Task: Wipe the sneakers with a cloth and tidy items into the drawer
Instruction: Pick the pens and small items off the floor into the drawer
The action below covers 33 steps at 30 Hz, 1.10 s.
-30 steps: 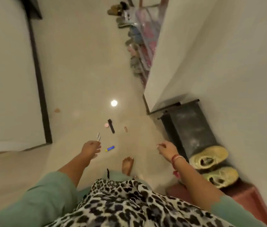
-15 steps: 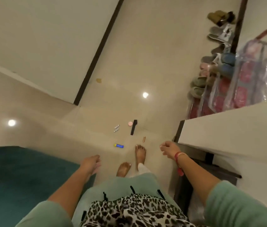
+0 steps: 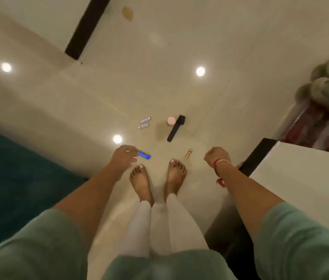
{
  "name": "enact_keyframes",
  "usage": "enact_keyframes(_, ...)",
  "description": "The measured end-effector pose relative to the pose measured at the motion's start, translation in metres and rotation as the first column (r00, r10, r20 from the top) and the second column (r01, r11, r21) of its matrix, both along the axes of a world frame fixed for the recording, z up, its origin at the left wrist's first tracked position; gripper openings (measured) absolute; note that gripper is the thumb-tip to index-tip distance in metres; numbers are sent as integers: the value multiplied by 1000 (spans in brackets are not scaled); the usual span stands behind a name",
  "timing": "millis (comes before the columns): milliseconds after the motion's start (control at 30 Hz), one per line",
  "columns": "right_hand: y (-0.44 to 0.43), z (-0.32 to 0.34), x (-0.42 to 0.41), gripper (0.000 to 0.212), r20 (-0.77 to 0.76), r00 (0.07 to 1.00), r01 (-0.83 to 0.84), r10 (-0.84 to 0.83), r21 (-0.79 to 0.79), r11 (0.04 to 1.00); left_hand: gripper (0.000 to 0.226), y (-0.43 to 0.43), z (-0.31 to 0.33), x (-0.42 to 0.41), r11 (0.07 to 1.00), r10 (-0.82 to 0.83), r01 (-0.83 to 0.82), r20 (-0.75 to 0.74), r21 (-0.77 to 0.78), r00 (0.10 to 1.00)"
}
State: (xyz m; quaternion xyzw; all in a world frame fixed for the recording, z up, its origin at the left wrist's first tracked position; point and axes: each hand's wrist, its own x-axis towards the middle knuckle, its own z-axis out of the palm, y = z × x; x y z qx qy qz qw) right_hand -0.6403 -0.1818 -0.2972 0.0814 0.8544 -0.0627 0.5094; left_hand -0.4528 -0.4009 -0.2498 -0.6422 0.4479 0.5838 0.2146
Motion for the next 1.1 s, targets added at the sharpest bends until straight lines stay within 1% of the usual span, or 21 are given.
enact_keyframes(33, 1, -19, 0, 18, 37, 999, -38, 36, 61, 997, 9, 10, -25, 5, 1000, -27, 27, 3, 15, 1000)
enact_keyframes(67, 2, -58, 19, 16, 47, 998, -31, 28, 65, 997, 7, 21, -50, 11, 998, -53, 52, 6, 33, 999)
enact_keyframes(100, 14, -111, 32, 19, 5, 998, -58, 58, 61, 996, 6, 31, -72, 17, 996, -66, 65, 17, 53, 998)
enact_keyframes(167, 40, -196, 54, 39, 50, 995, -84, 81, 46, 995, 8, 51, -108, 31, 996, -47, 45, 34, 79, 998)
enact_keyframes(200, 43, -223, 61, 48, 45, 998, -46, 44, 32, 998, 6, 58, -122, 36, 995, -36, 33, 38, 92, 999)
enact_keyframes(233, 39, -227, 70, 46, 39, 999, 0, -1, 22, 1000, 6, 64, -131, 39, 994, -34, 29, 43, 106, 998)
enact_keyframes(267, 26, -216, 73, 38, -10, 991, 136, -136, 30, 990, 7, 67, -140, 43, 993, -28, 22, 47, 114, 999)
enact_keyframes(300, 7, -200, 72, 33, -62, 977, 204, -202, 32, 978, 8, 68, -147, 46, 993, -23, 17, 50, 117, 998)
enact_keyframes(333, -2, -197, 70, 30, -140, 968, 219, -210, 53, 974, 11, 67, -155, 50, 993, -12, 4, 63, 118, 998)
enact_keyframes(367, -3, -195, 61, 28, -175, 962, 221, -208, 61, 973, 12, 65, -160, 53, 994, 10, -19, 82, 110, 997)
enact_keyframes(400, -3, -207, 71, 26, -216, 958, 201, -190, 32, 979, 11, 60, -164, 56, 994, 38, -48, 98, 100, 994)
enact_keyframes(433, -6, -205, 69, 24, -224, 959, 190, -176, 42, 981, 8, 55, -167, 57, 994, 54, -64, 106, 93, 993)
enact_keyframes(533, -12, -187, 69, 23, -212, 956, 204, -205, -27, 979, 7, 41, -162, 53, 991, 100, -106, 70, 84, 993)
enact_keyframes(600, -22, -165, 70, 20, -195, 936, 275, -293, -115, 955, 9, 31, -152, 47, 986, 145, -148, 42, 80, 989)
enact_keyframes(700, -50, -122, 96, 18, -44, 926, 346, -375, -294, 891, 9, 22, -136, 39, 962, 248, -246, 0, 115, 969)
enact_keyframes(733, -61, -108, 108, 16, 9, 924, 355, -381, -386, 851, 9, 20, -134, 36, 957, 265, -262, -8, 125, 964)
enact_keyframes(800, -85, -84, 133, 13, 81, 940, 323, -332, -525, 787, 19, 18, -130, 30, 951, 279, -275, -15, 144, 960)
enact_keyframes(867, -102, -71, 159, 11, 84, 962, 258, -260, -599, 758, 27, 18, -128, 30, 944, 297, -284, -55, 170, 953)
enact_keyframes(967, -116, -70, 185, 15, 9, 985, 137, -170, -634, 761, 31, 17, -131, 41, 923, 376, -361, -125, 130, 918)
enact_keyframes(1033, -117, -74, 196, 21, 1, 992, 96, -125, -643, 759, 36, 15, -136, 53, 885, 463, -452, -110, 110, 879)
enact_keyframes(1100, -121, -80, 205, 24, 62, 984, 167, -167, -655, 737, 39, 12, -143, 64, 817, 571, -562, -54, 130, 819)
